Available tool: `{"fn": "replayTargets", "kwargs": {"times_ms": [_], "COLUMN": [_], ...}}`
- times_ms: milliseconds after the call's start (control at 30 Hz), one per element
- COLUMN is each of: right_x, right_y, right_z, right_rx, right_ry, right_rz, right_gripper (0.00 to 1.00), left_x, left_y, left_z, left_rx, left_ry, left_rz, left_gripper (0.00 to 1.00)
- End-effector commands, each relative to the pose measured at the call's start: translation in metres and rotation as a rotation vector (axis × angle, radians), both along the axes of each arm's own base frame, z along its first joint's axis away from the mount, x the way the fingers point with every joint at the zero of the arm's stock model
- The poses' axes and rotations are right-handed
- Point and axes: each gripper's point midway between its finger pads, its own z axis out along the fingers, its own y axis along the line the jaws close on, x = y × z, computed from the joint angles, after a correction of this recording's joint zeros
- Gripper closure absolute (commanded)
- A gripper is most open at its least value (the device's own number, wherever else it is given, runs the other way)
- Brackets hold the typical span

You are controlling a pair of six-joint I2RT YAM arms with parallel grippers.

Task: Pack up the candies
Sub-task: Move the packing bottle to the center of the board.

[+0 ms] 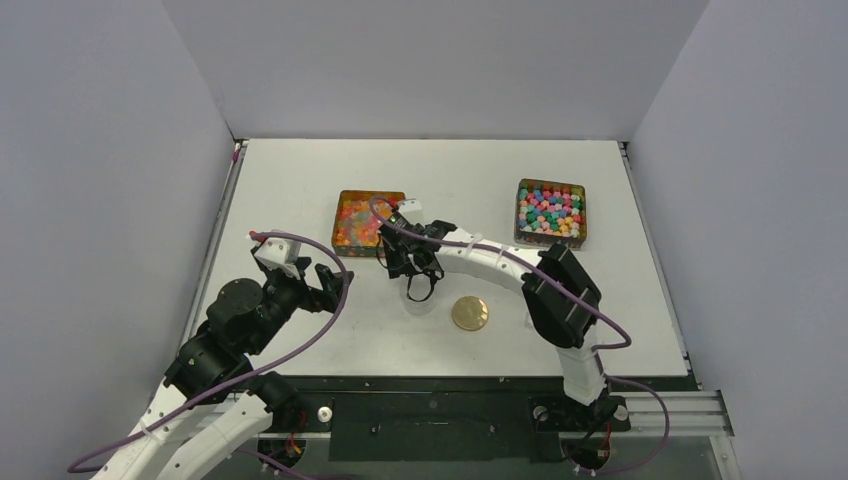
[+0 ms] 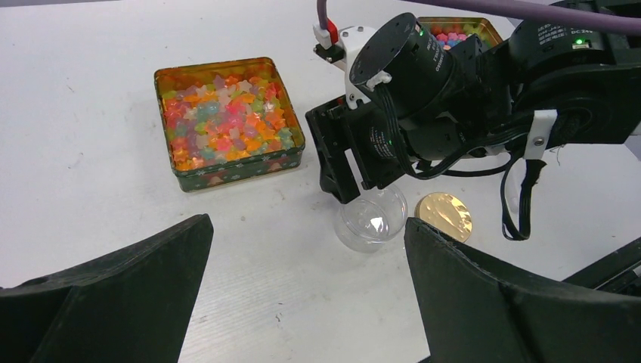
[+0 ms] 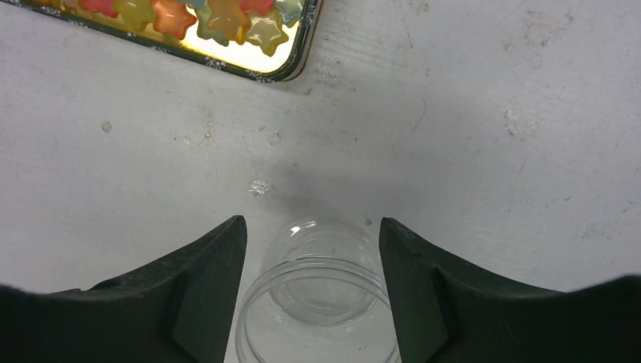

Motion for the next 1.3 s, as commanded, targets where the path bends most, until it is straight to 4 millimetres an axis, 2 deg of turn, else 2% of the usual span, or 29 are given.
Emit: {"fn": "replayTargets", "kwargs": {"times_ms": [0,367,700,1033,1167,1267], "right_x": [-0.009,-0.032,-0.056,-0.076,-0.073,-0.065], "right_y": [0.000,-0.014,-0.017,-0.022,-0.028,-0.036], "right_z": [0.008,0.006,0.016,0.010,0.025,0.049], "right_rx": [-0.021,-0.065,-0.084,-0.070,-0.043,-0.018], "right_ry": [-0.025,-0.032,-0.055,-0.076,-0.119,-0.177], "right_rz": [0.029,0.043,0.074,0.062,0.034,0.000], "right_gripper": [0.40,0.42,0.43,0.45,0.46,0.46], "left_x": [0.001,0.001,0.001,0.002,0.003,0.003], "left_y": [0.001,0.001,0.001,0.001,0.001,0.001], "left_z": [0.004,0.003,0.003,0.001,0.001,0.001], "left_rx": [-0.014,-0.011,-0.009,-0.005,-0.003,0.000], "left_ry": [-0.012,-0.008,-0.007,-0.003,-0.001,-0.001], "left_rz": [0.010,0.010,0.013,0.016,0.020,0.020], "left_gripper": [0.04,0.04,0.04,0.04,0.04,0.04]}}
